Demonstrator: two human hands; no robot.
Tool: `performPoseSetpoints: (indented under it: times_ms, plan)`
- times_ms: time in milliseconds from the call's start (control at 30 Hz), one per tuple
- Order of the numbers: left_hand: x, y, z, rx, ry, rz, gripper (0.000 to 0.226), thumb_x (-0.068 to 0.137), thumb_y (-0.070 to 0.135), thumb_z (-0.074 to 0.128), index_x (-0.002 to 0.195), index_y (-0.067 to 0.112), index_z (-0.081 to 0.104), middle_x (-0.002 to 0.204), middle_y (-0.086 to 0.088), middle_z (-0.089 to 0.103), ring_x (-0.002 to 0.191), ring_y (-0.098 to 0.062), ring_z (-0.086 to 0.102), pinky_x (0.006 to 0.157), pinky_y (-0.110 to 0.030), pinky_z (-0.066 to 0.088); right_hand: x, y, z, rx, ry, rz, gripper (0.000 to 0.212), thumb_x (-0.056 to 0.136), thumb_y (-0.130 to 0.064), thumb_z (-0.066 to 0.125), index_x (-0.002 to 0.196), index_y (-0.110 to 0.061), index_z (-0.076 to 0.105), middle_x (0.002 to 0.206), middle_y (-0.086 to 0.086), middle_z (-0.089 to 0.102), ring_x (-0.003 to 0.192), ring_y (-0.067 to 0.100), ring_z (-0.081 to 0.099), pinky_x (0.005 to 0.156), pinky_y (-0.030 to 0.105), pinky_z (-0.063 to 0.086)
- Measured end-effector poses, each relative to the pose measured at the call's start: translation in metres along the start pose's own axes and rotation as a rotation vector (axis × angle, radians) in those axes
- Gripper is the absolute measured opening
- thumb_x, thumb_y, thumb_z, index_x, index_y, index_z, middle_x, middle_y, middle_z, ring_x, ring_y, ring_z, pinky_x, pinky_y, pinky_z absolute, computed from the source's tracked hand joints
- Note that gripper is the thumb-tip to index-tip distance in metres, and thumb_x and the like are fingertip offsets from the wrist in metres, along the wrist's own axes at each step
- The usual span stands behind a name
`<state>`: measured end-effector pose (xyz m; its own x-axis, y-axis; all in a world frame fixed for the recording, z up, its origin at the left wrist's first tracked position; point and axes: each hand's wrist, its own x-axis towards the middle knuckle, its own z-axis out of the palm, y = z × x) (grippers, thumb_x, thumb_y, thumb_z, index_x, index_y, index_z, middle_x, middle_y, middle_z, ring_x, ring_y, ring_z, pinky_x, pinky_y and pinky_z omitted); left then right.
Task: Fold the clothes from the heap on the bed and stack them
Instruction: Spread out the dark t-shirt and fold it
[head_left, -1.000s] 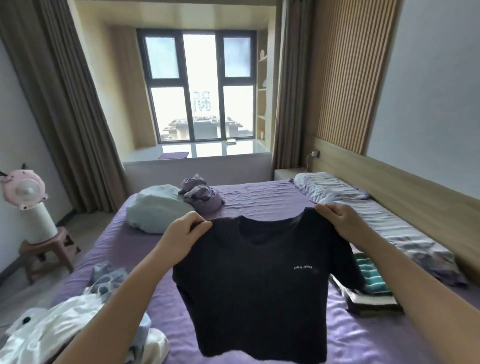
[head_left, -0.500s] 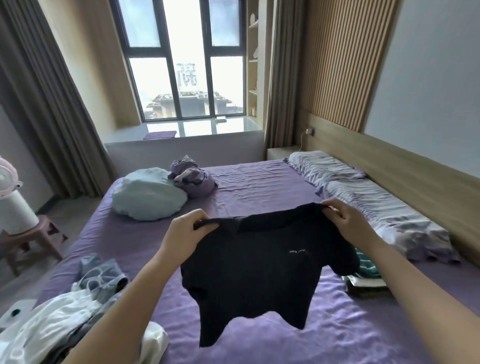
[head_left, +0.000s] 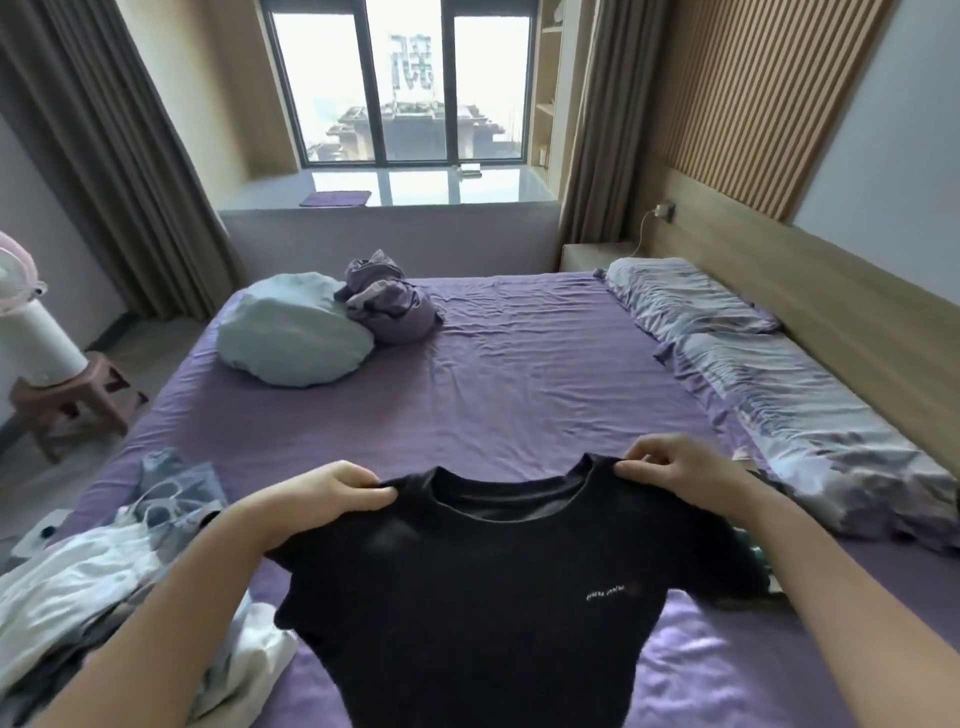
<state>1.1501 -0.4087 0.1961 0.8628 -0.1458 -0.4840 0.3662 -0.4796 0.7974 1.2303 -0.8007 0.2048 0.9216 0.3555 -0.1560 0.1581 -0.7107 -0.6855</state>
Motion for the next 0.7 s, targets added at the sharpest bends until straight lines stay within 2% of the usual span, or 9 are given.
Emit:
performPoseSetpoints:
  times_ms: [67,133,267,367,433,533,633,700]
  plan:
    - [0.036,-0.021,0.015,-0.014,0.034,-0.104,0.028,0.090,0.036,0.065,0.086,0.009,0.073,0.083,-0.009,0.073,0.072,-0.019,0.068,0.068,-0.029,0.054,0.032,0.023,0.020,-0.046,-0.076,0.013,0.014,0.086,-0.033,0.067,0.080,-0.020,0.069,0.076,-0.001,0.068,0.068,0.005,0.059,0.062,0.015,0.041]
    - [0.078,-0.050,0.036,0.105,0.104,-0.156,0.025,0.092,0.034,0.062,0.087,0.011,0.071,0.081,-0.003,0.071,0.073,-0.015,0.065,0.071,-0.027,0.050,0.062,0.055,0.054,-0.065,-0.144,0.029,0.011,0.089,-0.027,0.065,0.086,-0.017,0.067,0.082,-0.002,0.066,0.077,0.009,0.057,0.069,0.018,0.040]
    - [0.152,-0.117,0.076,0.323,0.165,-0.226,0.025,0.094,0.033,0.057,0.087,0.011,0.066,0.080,0.000,0.063,0.075,-0.013,0.056,0.065,-0.026,0.039,0.108,0.125,0.135,-0.076,-0.209,0.110,0.007,0.093,-0.021,0.058,0.097,-0.019,0.063,0.086,-0.002,0.062,0.083,0.015,0.057,0.070,0.023,0.038]
    - [0.190,-0.158,0.095,0.321,0.224,-0.272,0.014,0.094,0.031,0.057,0.086,0.022,0.064,0.078,0.007,0.061,0.079,-0.014,0.057,0.060,-0.023,0.039,0.132,0.168,0.185,-0.071,-0.170,0.174,0.012,0.093,-0.023,0.057,0.102,-0.018,0.063,0.091,-0.002,0.064,0.089,0.017,0.059,0.069,0.025,0.036]
    - [0.214,-0.179,0.103,0.332,0.265,-0.304,0.012,0.094,0.030,0.056,0.092,0.023,0.066,0.084,0.006,0.064,0.081,-0.013,0.058,0.063,-0.025,0.040,0.145,0.191,0.209,-0.063,-0.144,0.208,0.014,0.094,-0.023,0.057,0.105,-0.016,0.062,0.097,0.001,0.067,0.093,0.020,0.060,0.072,0.028,0.039]
    - [0.245,-0.200,0.107,0.303,0.318,-0.329,0.013,0.094,0.028,0.056,0.088,0.021,0.066,0.084,0.002,0.066,0.079,-0.016,0.059,0.066,-0.029,0.041,0.163,0.217,0.233,-0.080,-0.073,0.223,0.015,0.095,-0.021,0.054,0.106,-0.014,0.061,0.102,0.006,0.068,0.098,0.027,0.061,0.077,0.034,0.042]
    - [0.275,-0.214,0.101,0.312,0.351,-0.301,0.016,0.094,0.027,0.055,0.093,0.017,0.068,0.089,-0.002,0.068,0.085,-0.021,0.061,0.071,-0.031,0.045,0.184,0.236,0.245,-0.178,0.004,0.231,0.017,0.096,-0.027,0.050,0.108,-0.020,0.059,0.105,0.006,0.069,0.101,0.031,0.061,0.075,0.039,0.044]
    - [0.293,-0.220,0.090,0.364,0.364,-0.294,0.019,0.095,0.033,0.053,0.099,0.022,0.068,0.094,0.000,0.068,0.090,-0.022,0.061,0.075,-0.035,0.052,0.201,0.243,0.248,-0.223,0.054,0.214,0.018,0.096,-0.031,0.050,0.109,-0.024,0.060,0.107,0.004,0.068,0.100,0.031,0.061,0.072,0.038,0.043]
